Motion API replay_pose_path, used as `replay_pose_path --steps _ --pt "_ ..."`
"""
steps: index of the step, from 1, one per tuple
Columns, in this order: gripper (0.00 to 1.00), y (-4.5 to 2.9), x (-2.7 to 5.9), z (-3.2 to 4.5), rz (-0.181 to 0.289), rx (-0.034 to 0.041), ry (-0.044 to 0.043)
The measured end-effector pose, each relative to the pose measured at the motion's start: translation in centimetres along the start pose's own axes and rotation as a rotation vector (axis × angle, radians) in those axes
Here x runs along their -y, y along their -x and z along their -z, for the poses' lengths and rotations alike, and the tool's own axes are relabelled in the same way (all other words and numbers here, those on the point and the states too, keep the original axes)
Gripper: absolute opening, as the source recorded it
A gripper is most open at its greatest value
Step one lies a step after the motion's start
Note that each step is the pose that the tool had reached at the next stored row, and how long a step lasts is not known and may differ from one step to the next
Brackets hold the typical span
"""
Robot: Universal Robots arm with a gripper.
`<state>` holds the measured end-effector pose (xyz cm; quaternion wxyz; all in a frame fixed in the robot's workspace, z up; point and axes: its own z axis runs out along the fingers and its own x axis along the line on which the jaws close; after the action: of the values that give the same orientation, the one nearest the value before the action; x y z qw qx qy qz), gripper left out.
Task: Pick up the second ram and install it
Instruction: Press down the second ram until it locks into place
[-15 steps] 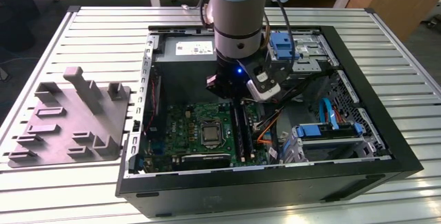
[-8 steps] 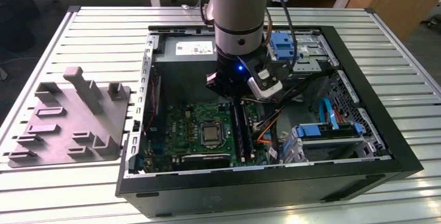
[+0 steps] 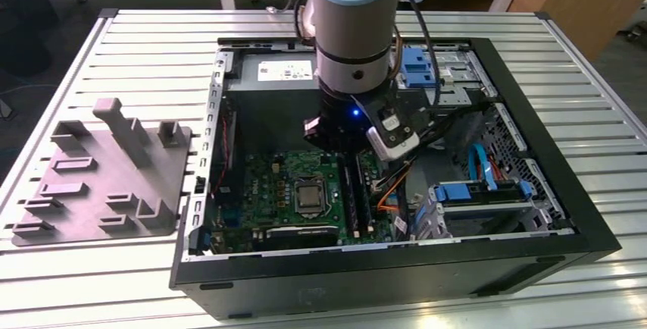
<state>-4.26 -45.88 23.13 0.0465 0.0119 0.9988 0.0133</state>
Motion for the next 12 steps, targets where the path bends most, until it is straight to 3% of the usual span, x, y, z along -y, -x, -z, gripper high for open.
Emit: replay_pose_path --steps 12 --pt "0.1 0.09 3.03 0.05 -0.002 0.0 -0.0002"
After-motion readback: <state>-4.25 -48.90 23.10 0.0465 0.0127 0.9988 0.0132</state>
